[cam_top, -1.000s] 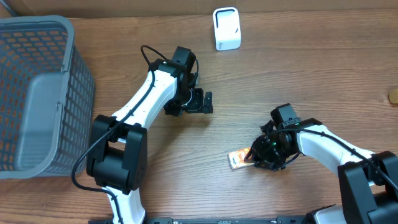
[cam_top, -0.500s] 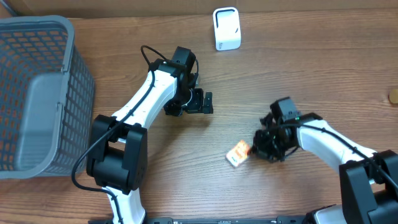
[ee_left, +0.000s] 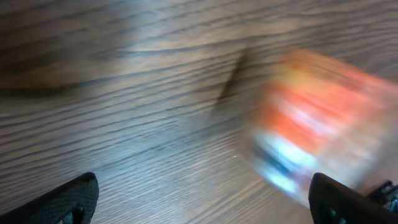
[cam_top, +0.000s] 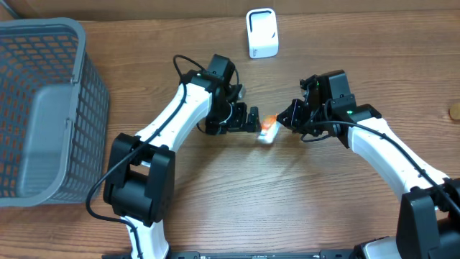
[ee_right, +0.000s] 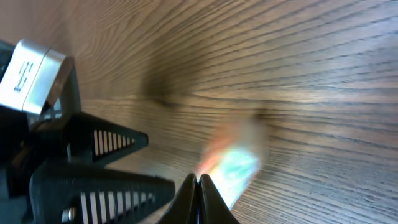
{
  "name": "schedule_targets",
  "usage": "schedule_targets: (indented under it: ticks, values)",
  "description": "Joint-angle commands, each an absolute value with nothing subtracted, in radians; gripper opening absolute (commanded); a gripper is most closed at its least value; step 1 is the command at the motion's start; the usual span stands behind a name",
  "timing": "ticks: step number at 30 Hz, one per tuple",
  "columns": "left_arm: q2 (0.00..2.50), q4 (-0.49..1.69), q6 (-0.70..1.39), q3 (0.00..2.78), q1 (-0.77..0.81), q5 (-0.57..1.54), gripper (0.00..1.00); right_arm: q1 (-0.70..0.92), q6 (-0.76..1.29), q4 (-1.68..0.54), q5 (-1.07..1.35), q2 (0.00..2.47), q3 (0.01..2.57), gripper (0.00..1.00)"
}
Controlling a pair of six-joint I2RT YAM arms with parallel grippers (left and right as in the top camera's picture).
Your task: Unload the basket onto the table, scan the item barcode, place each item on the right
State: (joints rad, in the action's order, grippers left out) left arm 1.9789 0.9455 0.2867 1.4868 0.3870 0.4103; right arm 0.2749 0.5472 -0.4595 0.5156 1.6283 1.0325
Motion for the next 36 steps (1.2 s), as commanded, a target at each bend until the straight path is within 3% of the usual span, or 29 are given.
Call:
schedule_targets:
  ticks: [1, 5, 7, 11, 15, 23, 26, 36]
  values:
    - [1.975, 0.937, 0.296, 1.481, 0.391, 0.431, 1.0, 0.276, 0.584, -0.453, 0.47, 1.64, 1.042, 0.04]
    - [1.975, 0.928, 0.323, 1.481, 0.38, 0.403, 1.0, 0.275, 0.584, -0.45, 0.411, 1.65, 1.042, 0.06]
    - [1.975, 0.927, 0.351, 1.481, 0.374, 0.386, 1.0, 0.272, 0.583, -0.453, 0.345, 1.65, 1.042, 0.3]
    - [1.975, 0.928, 0.356, 1.481, 0.371, 0.386, 1.0, 0.244, 0.576, -0.476, 0.326, 1.65, 1.043, 0.56]
    - [1.975, 0.925, 0.356, 1.481, 0.373, 0.384, 1.0, 0.22, 0.576, -0.558, 0.395, 1.65, 1.043, 0.71]
    - [1.975, 0.915, 0.496, 1.481, 0.373, 0.298, 1.0, 0.283, 0.55, -0.672, 0.308, 1.7, 1.042, 0.69]
    - [1.975, 0.915, 0.548, 1.481, 0.373, 0.281, 1.0, 0.313, 0.55, -0.665, 0.341, 1.766, 1.042, 0.76]
    - [1.975, 0.915, 0.547, 1.481, 0.373, 0.28, 1.0, 0.306, 0.567, -0.633, 0.413, 1.827, 1.062, 0.74]
